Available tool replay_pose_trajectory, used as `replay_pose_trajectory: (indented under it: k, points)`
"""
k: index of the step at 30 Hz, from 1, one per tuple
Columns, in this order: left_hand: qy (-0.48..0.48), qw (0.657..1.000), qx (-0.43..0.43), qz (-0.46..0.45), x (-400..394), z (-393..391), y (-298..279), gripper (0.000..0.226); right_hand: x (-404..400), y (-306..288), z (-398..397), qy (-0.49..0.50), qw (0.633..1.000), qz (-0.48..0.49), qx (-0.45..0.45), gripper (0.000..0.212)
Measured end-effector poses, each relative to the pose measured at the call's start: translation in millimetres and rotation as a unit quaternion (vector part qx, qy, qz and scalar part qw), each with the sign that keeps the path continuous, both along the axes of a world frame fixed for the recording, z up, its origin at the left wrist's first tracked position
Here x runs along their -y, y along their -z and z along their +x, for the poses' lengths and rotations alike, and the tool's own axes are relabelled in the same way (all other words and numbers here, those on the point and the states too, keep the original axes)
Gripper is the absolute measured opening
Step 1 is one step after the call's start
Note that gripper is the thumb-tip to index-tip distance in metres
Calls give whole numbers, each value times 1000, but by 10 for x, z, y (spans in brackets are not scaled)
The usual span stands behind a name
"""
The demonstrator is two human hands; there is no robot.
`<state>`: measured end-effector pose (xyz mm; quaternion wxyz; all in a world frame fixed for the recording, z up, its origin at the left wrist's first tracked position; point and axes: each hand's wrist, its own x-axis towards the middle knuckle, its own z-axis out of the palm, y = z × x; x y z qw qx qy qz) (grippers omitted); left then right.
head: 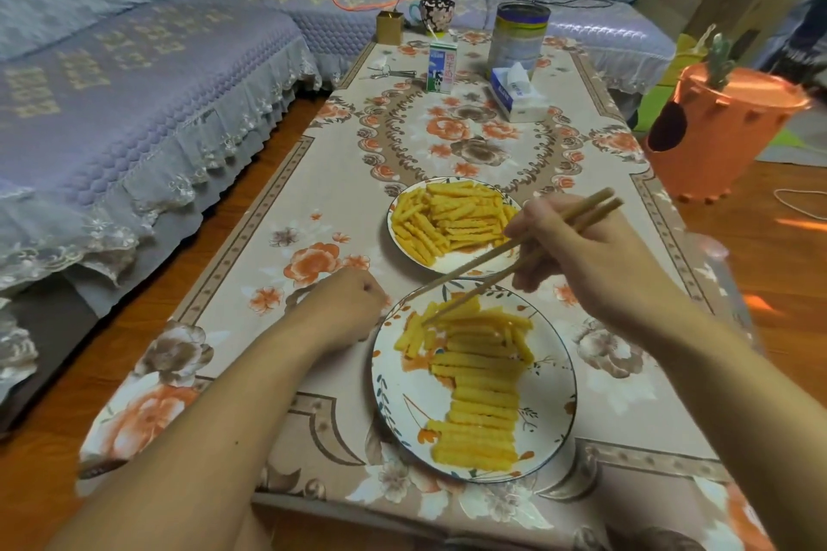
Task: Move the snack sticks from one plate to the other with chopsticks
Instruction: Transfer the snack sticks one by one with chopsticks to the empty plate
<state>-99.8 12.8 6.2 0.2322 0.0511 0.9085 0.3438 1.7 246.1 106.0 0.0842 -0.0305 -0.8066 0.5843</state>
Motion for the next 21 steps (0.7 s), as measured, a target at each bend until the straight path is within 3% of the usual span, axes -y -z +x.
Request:
replay_pose_trajectory:
  k: [8,21]
  points:
    - [18,999,-17,-33,-26,-9,7,33,-151,55,-63,108,990,-65,-56,35]
    - [32,998,-12,-47,-6,-15,-4,32,153,395,-440,141,985,-26,-95,34]
